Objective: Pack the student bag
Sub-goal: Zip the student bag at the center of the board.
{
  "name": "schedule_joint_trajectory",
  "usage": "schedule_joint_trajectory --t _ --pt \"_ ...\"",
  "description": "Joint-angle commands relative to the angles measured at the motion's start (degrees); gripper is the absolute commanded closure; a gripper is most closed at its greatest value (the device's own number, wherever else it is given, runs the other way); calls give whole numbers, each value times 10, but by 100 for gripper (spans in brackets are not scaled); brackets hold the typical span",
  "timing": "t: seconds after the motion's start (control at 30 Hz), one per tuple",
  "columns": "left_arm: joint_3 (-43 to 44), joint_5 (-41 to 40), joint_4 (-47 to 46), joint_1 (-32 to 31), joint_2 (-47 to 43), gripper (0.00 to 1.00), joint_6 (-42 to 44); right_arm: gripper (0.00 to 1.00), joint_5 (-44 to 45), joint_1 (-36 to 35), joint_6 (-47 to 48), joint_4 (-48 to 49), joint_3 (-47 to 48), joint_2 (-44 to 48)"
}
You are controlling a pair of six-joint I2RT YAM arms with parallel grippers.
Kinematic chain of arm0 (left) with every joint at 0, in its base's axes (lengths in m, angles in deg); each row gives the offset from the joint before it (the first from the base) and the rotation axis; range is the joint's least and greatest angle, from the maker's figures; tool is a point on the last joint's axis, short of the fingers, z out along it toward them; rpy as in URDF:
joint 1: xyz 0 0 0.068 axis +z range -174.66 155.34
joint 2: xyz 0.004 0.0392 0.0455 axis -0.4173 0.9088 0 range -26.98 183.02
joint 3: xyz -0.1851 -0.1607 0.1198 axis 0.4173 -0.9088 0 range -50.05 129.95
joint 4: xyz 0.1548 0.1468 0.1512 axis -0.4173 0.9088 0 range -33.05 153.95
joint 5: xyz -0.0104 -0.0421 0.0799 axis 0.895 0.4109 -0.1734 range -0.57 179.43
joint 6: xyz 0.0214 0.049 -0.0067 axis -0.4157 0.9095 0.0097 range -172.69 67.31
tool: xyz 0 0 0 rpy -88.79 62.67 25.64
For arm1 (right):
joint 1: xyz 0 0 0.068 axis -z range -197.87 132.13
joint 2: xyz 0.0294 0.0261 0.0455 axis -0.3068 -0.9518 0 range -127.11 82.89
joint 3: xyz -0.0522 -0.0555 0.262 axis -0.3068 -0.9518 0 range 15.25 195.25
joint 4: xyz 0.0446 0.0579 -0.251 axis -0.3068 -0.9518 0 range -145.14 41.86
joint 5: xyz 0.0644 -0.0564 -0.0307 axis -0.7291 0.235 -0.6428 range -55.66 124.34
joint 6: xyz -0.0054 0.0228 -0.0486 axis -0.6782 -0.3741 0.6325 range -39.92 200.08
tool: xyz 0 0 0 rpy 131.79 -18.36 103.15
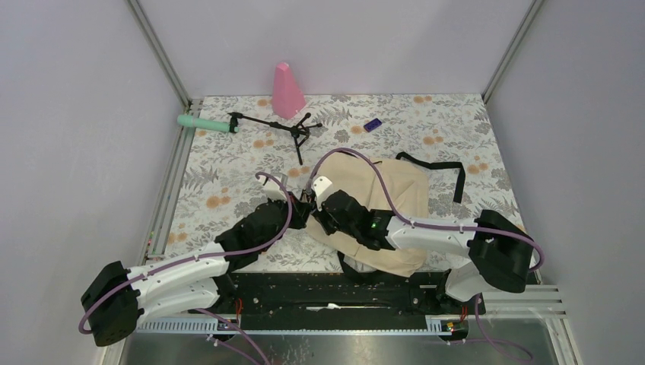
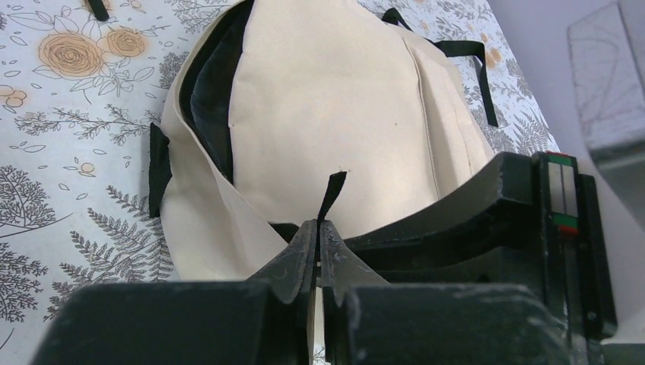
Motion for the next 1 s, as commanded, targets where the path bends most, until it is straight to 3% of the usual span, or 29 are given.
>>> schedule_joint_trajectory --t 0.0,0.4,0.97 --pt "19 6 -32 13 -1 100 -15 98 -45 -7 -16 37 -1 38" --pt "10 33 -50 68 17 100 -39 100 -85 -15 -47 33 -65 93" --pt "-35 70 -88 136 25 100 -80 100 -54 -52 -72 -11 -98 139"
